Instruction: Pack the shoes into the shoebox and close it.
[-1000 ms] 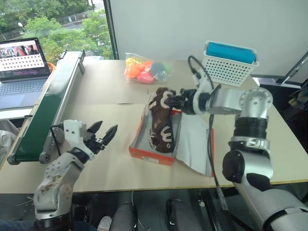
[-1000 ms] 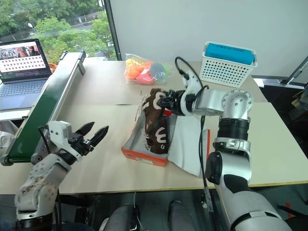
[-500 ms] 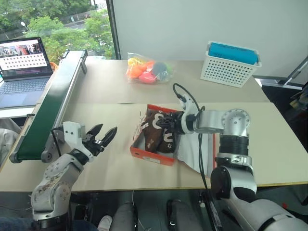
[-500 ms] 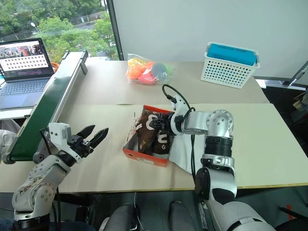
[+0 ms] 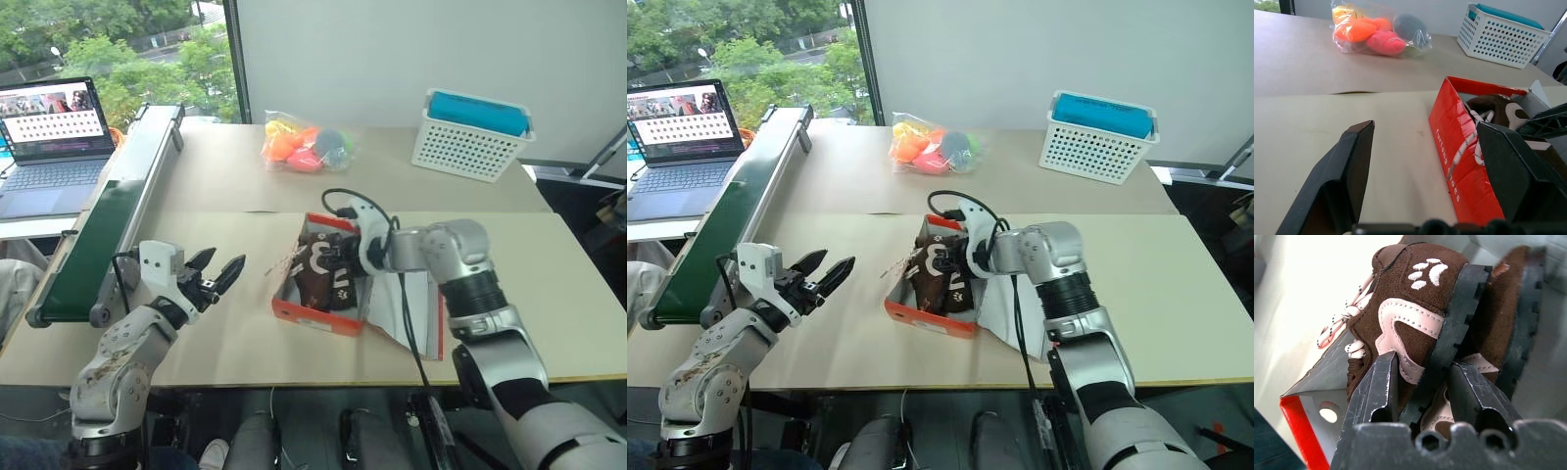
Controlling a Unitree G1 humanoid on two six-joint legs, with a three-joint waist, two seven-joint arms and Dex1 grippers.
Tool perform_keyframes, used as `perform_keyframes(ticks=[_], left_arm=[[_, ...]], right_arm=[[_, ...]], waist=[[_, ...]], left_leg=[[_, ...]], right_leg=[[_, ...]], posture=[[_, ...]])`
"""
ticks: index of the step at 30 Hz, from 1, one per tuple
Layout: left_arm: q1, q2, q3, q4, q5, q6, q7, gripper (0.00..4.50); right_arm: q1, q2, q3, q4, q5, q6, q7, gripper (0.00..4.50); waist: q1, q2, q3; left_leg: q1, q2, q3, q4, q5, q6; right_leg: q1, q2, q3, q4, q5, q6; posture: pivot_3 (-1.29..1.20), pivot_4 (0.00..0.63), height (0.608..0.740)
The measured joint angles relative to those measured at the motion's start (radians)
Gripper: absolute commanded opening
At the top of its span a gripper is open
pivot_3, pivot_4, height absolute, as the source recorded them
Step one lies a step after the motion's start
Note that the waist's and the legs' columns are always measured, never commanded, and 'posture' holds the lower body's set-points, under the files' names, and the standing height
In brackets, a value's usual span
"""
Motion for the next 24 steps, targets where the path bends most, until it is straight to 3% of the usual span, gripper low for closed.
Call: perform_keyframes(ticks=[5, 15, 19, 24], left_arm=[[-0.003, 0.0, -0.01, 0.0, 0.01, 0.0, 0.004, 3.53], [-0.019, 0.005, -0.029, 0.0, 0.012, 0.0, 0.005, 3.53], [-0.019, 0.009, -0.037, 0.0, 0.015, 0.0, 0.003, 3.53], [-0.02, 0.014, -0.038, 0.001, 0.022, 0.0, -0.003, 3.53]], right_arm=[[-0.024, 0.106, 0.012, 0.093, -0.098, -0.06, 0.023, 1.68], [-0.019, 0.134, -0.003, 0.222, -0.212, -0.142, 0.151, 1.68], [-0.018, 0.143, -0.022, 0.316, -0.241, -0.218, 0.178, 1.68], [-0.033, 0.156, -0.099, 0.45, -0.244, -0.286, 0.178, 1.68]], waist=[[-0.012, 0.0, 0.0], [-0.026, 0.001, -0.012], [-0.026, 0.0, -0.022], [-0.024, 0.003, -0.034]], left_leg=[[0.0, 0.001, 0.0, -0.001, 0.0, 0.0], [0.006, 0.002, 0.0, -0.004, -0.001, -0.001], [0.021, 0.003, 0.0, -0.006, -0.004, -0.007], [0.027, 0.003, -0.002, -0.009, -0.007, -0.011]], right_leg=[[-0.001, 0.002, 0.0, 0.001, 0.0, -0.003], [0.002, 0.002, 0.0, 0.002, -0.003, -0.004], [0.014, 0.002, 0.0, 0.001, -0.01, -0.005], [0.016, 0.002, 0.0, 0.0, -0.013, -0.009]], posture=[[0.0, 0.15, 0.74], [0.0, 0.15, 0.74], [0.0, 0.15, 0.74], [0.0, 0.15, 0.74]])
